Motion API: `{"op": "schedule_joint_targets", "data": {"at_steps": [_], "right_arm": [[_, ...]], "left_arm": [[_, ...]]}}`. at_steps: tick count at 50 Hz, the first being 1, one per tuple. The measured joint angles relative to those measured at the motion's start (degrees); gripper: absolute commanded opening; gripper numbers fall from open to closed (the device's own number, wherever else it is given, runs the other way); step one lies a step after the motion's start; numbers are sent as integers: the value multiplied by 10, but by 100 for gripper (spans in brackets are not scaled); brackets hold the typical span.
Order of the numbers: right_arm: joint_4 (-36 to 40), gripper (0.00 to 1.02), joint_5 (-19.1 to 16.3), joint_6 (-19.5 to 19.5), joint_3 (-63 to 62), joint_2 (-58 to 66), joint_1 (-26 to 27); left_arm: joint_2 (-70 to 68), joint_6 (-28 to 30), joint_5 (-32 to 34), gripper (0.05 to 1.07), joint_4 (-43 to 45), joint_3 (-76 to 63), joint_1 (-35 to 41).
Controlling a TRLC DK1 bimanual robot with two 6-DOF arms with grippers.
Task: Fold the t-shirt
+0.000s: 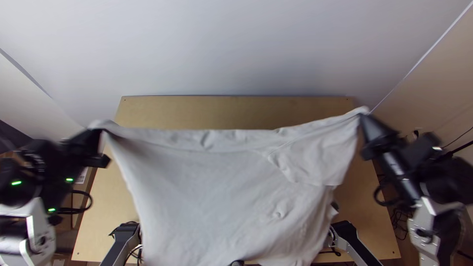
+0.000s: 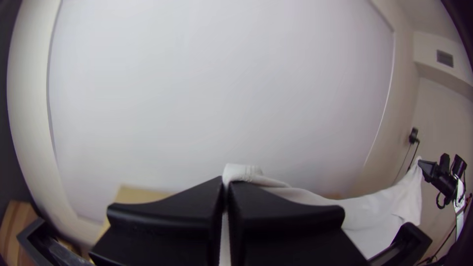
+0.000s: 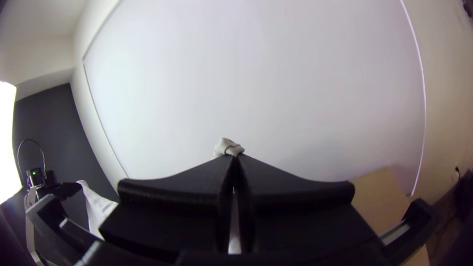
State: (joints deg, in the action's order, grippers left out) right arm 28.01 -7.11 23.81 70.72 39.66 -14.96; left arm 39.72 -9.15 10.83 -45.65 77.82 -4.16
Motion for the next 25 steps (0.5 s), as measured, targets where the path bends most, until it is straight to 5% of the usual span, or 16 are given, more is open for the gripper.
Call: {"op": "schedule_joint_targets", "data": {"at_steps": [13, 25], "right_arm": [[-100, 2, 0, 13, -275, -30, -7], [-240, 2, 0, 24, -348, 105, 13]], "left_arm": [[-25, 22, 23, 8, 72, -281, 0], [119, 34, 30, 8, 234, -323, -6]]}}
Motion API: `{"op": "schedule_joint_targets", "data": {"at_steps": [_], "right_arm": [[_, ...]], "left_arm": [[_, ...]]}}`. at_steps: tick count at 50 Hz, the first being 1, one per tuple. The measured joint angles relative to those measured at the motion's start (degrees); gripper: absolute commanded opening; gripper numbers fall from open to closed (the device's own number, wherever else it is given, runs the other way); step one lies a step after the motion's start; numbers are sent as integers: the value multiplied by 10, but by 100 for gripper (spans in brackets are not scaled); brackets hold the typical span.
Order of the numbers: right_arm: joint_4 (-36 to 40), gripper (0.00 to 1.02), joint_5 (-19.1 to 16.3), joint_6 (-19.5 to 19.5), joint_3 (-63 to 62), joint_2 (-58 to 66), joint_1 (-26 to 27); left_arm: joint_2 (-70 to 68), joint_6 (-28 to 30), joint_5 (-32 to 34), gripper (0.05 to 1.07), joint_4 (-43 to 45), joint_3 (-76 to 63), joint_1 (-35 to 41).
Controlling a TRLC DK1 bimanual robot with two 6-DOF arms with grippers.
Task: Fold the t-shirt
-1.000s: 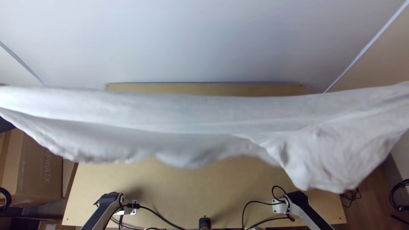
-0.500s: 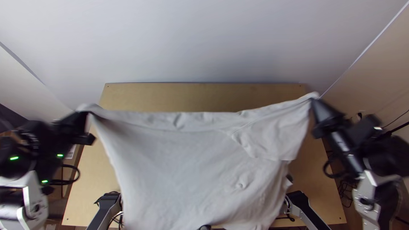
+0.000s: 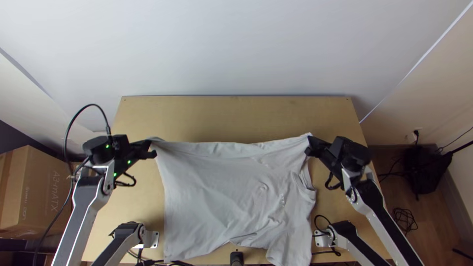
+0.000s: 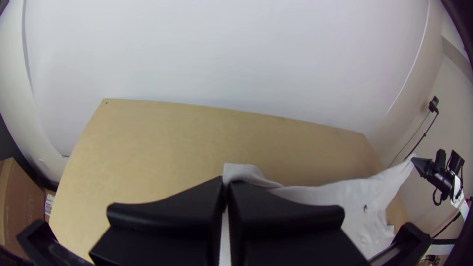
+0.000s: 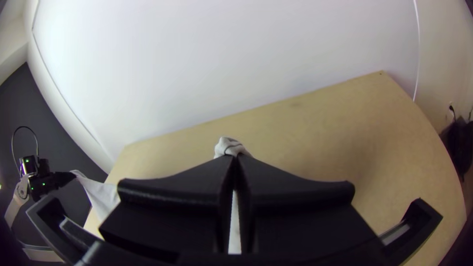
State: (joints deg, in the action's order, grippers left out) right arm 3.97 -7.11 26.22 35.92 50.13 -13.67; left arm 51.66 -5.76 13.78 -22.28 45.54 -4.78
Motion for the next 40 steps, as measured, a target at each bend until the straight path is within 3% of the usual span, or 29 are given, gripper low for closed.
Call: {"op": "schedule_joint_targets", "data": {"at_steps": [12, 26, 40], "right_arm": [[-106, 2, -9, 4, 17, 185, 30], [-123, 2, -24, 4, 180, 411, 55], [-116, 2, -26, 4, 345, 587, 56]], "left_arm": [[215, 0, 19, 8, 83, 31, -30], [405, 2, 28, 8, 118, 148, -47], [577, 2, 27, 8, 85, 325, -51]]}}
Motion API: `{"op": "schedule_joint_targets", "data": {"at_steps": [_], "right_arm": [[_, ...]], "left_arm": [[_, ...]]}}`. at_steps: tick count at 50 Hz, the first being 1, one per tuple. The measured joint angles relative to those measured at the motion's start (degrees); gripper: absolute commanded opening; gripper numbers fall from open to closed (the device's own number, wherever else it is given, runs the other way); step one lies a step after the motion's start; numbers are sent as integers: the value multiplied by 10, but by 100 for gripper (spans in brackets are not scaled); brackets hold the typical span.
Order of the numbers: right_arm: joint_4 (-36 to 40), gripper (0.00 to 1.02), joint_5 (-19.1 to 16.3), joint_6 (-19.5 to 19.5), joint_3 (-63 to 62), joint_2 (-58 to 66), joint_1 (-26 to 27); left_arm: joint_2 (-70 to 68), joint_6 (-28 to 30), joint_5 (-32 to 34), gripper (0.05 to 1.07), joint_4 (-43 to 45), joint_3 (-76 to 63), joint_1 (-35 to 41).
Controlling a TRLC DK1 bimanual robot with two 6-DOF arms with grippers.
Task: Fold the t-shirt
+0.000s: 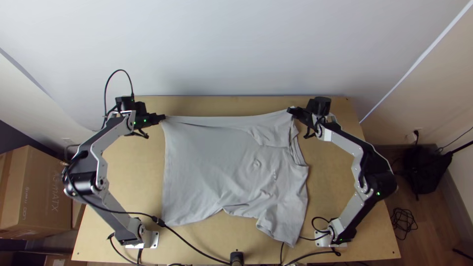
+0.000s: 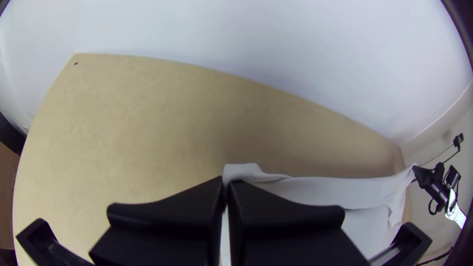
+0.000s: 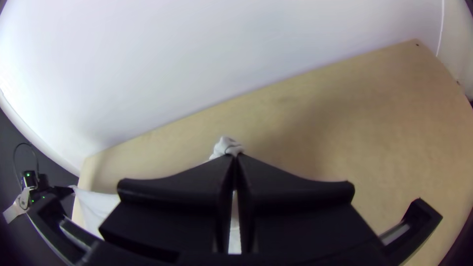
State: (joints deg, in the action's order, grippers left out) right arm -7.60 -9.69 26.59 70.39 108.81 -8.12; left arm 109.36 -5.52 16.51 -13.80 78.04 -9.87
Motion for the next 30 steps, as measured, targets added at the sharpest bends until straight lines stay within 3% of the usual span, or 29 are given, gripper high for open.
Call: {"op": "schedule_joint_targets", "data": {"at_steps": [30], "right_arm": [[127, 2, 0, 0, 257, 185, 1]], "left_arm": [[198, -3, -11, 8, -146, 282, 19]]}}
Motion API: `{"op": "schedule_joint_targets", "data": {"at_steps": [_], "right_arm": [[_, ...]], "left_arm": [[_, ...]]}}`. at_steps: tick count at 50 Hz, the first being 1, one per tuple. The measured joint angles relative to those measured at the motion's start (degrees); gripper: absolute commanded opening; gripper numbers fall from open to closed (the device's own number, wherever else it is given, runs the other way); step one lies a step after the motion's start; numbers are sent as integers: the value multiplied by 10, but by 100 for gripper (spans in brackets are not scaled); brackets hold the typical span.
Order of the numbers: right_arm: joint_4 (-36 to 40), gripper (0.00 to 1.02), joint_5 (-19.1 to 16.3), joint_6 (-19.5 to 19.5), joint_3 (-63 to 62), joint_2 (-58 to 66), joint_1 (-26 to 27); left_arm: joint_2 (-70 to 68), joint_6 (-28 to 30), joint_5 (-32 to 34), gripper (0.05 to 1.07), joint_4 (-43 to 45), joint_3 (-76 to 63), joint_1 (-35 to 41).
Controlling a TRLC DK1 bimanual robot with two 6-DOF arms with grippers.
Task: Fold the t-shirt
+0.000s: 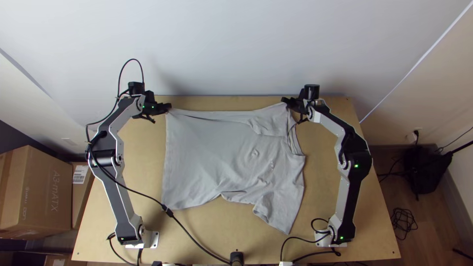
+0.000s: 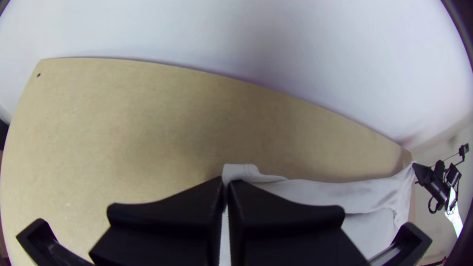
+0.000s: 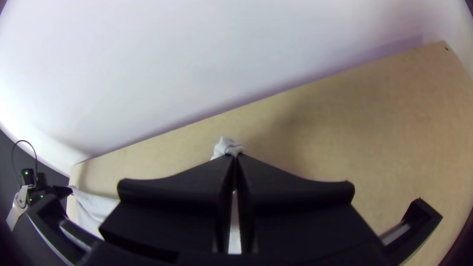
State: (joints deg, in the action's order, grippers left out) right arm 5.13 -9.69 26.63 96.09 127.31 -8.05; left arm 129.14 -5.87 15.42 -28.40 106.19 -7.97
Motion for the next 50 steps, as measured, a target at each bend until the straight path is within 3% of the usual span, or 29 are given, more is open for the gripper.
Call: {"op": "schedule_joint_targets", "data": {"at_steps": [23, 24, 25, 26, 27, 28, 31, 35, 44, 50], "right_arm": [[94, 3, 0, 10, 99, 52, 7], [96, 6, 0, 10, 100, 52, 7], [96, 13, 0, 10, 101, 52, 7], [96, 26, 0, 10, 101, 52, 7], [96, 38, 0, 10, 102, 52, 7], [99, 51, 0, 10, 103, 52, 7], [118, 77, 5, 10, 112, 53, 7], [169, 98, 22, 12, 136, 56, 10], [225, 99, 59, -1, 165, 55, 18], [284, 99, 65, -3, 165, 42, 29]], "left_arm": [[5, -16, -2, 10, -52, 52, 13], [5, -16, -2, 19, -54, 52, 13], [5, -17, -2, 36, -54, 52, 13], [5, -17, -2, 55, -55, 52, 14], [5, -17, -3, 84, -56, 52, 15], [5, -17, -5, 105, -57, 52, 15], [5, -17, -9, 103, -58, 52, 15], [5, -19, -26, 103, -58, 59, 15], [3, -36, -32, 103, -58, 94, 2], [-9, -45, -33, 103, -91, 114, -16]]}}
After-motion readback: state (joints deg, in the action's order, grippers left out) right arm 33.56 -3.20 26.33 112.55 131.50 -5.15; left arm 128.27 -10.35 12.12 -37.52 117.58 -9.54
